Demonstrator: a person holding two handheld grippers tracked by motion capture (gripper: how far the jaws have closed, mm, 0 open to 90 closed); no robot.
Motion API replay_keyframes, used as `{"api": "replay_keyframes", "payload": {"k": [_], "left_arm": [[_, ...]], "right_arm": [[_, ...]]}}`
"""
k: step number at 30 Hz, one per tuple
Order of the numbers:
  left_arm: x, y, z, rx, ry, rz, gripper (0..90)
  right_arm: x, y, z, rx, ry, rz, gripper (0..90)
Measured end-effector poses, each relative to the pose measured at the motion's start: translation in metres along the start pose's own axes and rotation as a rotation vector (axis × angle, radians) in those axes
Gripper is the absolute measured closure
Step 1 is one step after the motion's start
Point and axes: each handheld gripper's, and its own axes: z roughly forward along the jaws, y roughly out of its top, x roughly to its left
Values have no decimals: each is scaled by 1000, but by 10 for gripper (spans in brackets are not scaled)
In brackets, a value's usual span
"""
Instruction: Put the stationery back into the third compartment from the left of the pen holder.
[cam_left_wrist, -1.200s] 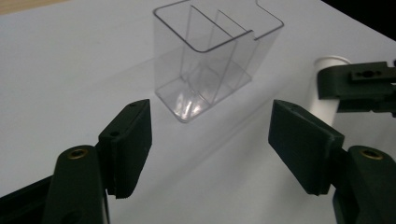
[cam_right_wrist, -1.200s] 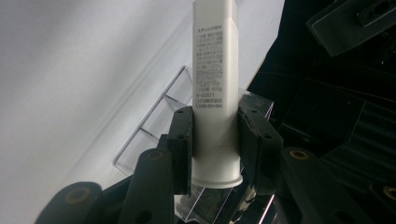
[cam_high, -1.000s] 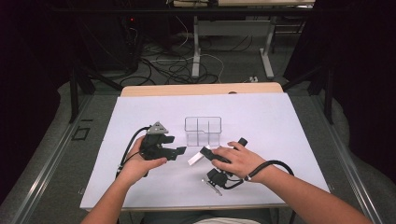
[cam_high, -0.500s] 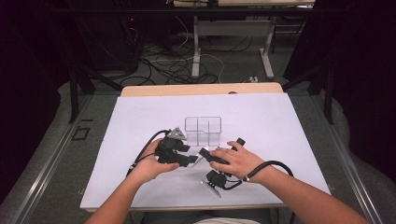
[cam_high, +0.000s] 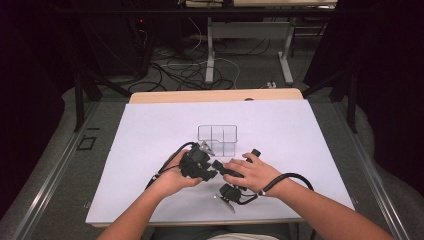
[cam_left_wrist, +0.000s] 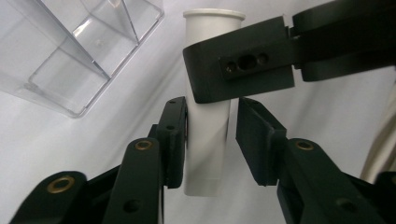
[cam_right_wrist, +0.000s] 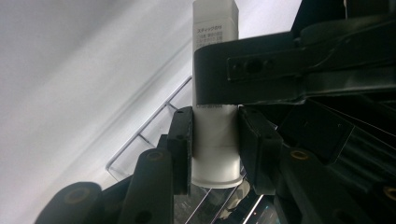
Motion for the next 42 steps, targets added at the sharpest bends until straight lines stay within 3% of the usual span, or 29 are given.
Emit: {"api": "replay_keyframes", "payload": {"k": [3, 4, 11, 15, 16, 17, 22, 27, 28, 29, 30, 31, 37, 39, 42], "left_arm": [[1, 2, 1, 16, 8, 9, 670], [1, 2, 0, 26, 9, 12, 687], [1, 3, 1, 37, 9, -3, 698], [1, 3, 0, 35, 5, -13, 700], [2, 3, 0, 30, 8, -14, 701], [1, 3, 0, 20, -1, -35, 702], [7, 3, -2, 5, -9, -79, 703], [15, 2, -5, -9, 6, -79, 703], [16, 2, -5, -16, 7, -85, 703], [18, 1, -6, -24, 9, -94, 703], [20, 1, -7, -30, 7, -97, 703], [21, 0, -8, -47, 3, -108, 703], [30, -2, -17, -106, 6, -123, 703], [32, -2, -20, -142, 7, -127, 703], [34, -1, -23, -207, 14, -141, 703]], "right_arm": [[-1, 0, 0, -7, -5, -8, 669], [1, 0, 0, -1, -2, 10, 669], [-1, 2, -1, 9, 4, -6, 669], [0, 2, 1, -6, -2, 7, 667], [-1, 2, -1, 14, 9, 8, 666], [-2, 1, 0, 9, 9, 9, 662], [-6, -2, -2, 18, -2, 35, 586], [-10, -6, -6, 20, -33, 58, 488], [-12, -9, -7, 23, -38, 100, 478], [-12, -9, -7, 23, -38, 100, 478], [-12, -10, -8, 25, -52, 131, 475], [-10, -11, -9, 21, -59, 185, 462], [0, -22, -15, 56, -66, 377, 420], [2, -25, -15, 95, -44, 434, 395], [5, -30, -18, 97, -63, 514, 353]]}}
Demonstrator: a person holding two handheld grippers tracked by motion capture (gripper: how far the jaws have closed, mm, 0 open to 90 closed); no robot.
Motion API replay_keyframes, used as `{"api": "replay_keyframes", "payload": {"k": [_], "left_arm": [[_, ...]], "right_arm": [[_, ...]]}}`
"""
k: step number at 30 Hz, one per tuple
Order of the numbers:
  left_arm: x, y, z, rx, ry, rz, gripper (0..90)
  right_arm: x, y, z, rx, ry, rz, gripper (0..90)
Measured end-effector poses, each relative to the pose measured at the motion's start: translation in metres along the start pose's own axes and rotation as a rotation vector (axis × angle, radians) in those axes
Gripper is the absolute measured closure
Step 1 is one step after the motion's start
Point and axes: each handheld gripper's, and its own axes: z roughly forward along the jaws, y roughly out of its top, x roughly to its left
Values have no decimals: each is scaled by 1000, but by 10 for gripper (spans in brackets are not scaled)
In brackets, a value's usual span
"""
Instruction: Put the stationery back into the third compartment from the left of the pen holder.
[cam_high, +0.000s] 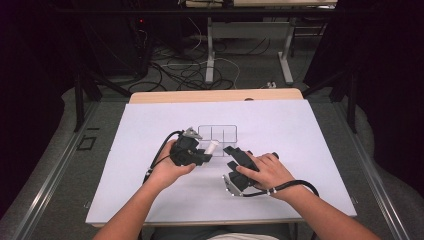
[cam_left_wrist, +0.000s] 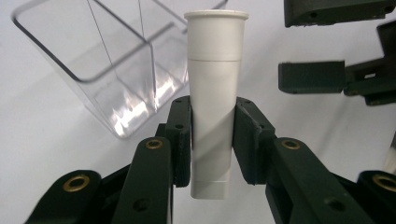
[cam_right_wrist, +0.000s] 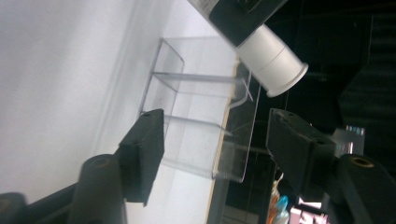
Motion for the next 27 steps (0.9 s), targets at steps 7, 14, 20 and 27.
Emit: {"api": "replay_keyframes", "payload": {"k": [7, 14, 20, 27], "left_arm": [[6, 9, -4, -138, 12, -10, 703], [10, 16, -3, -253, 24, -38, 703], [9, 23, 2, -329, 36, -48, 703], [6, 30, 13, -384, 37, -57, 703]], "right_arm": [[-1, -14, -2, 14, -8, 197, 236], [0, -30, -1, 31, 11, 393, 161], [0, -48, 0, 53, 30, 561, 126], [0, -71, -2, 69, 18, 845, 66]]}}
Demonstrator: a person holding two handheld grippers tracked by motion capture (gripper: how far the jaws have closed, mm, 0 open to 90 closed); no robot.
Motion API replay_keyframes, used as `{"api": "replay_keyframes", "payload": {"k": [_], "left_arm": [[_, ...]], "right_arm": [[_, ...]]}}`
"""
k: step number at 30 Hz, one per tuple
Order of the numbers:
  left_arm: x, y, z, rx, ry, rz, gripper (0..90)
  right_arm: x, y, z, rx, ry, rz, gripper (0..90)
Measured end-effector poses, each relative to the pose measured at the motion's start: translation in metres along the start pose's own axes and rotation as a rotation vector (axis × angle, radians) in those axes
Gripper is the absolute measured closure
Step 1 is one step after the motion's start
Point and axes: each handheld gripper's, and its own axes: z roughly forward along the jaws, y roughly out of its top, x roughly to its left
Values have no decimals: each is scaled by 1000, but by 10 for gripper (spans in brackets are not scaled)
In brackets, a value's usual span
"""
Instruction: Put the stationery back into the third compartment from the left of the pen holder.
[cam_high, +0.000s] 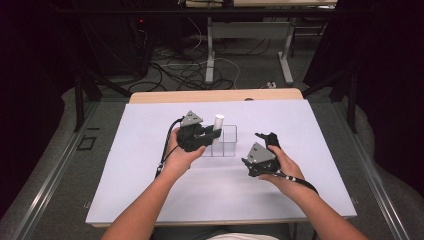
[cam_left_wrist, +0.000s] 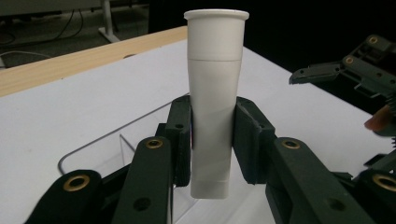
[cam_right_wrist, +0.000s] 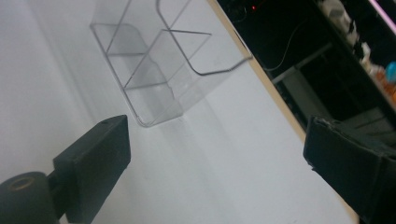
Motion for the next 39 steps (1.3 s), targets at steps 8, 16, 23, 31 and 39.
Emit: {"api": "replay_keyframes", "payload": {"k": [8, 16, 23, 31, 39], "left_arm": [[-7, 0, 16, -62, 22, -21, 703], [-16, -4, 30, -102, 67, -33, 704], [-20, -10, 37, -114, 109, -66, 704], [-24, -15, 45, -126, 146, -99, 704], [-28, -19, 54, -120, 162, -97, 704]], "right_arm": [[-13, -18, 1, -13, 18, 242, 17], [-18, -27, 1, -16, 40, 401, 0], [-20, -32, 1, -4, 50, 462, 0], [-21, -34, 2, -3, 44, 463, 0], [-19, -35, 2, 4, 51, 486, 0]]}}
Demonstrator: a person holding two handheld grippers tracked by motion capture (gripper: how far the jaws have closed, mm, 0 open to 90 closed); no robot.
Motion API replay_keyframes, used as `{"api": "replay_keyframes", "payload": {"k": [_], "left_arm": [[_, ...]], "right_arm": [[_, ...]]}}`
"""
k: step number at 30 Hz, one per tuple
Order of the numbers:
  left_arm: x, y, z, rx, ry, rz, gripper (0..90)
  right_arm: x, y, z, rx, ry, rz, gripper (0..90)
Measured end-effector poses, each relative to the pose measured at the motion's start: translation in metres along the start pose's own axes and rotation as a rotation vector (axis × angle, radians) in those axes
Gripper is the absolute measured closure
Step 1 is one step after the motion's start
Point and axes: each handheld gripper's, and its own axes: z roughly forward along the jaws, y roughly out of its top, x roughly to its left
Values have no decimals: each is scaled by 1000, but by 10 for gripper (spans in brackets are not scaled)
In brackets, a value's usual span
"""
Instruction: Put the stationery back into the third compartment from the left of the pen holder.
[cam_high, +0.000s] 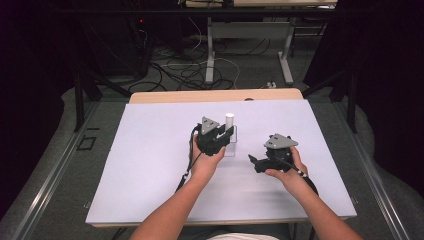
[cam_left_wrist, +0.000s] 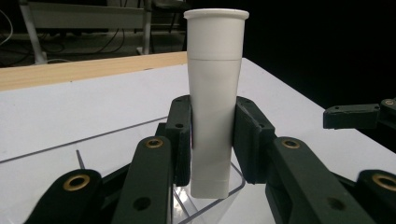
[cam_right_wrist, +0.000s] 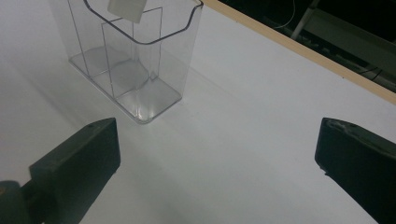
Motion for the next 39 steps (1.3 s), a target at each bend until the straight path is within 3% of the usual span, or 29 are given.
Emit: {"api": "replay_keyframes", "payload": {"k": [19, 31, 39], "left_arm": [[2, -7, 12, 30, 21, -3, 704], [-1, -8, 13, 62, 5, -4, 695], [-3, 0, -4, 26, 17, 25, 474]], "right_arm": [[2, -1, 2, -1, 17, -3, 0], [3, -1, 2, 6, 22, 1, 0], [1, -1, 1, -4, 10, 7, 0]]}}
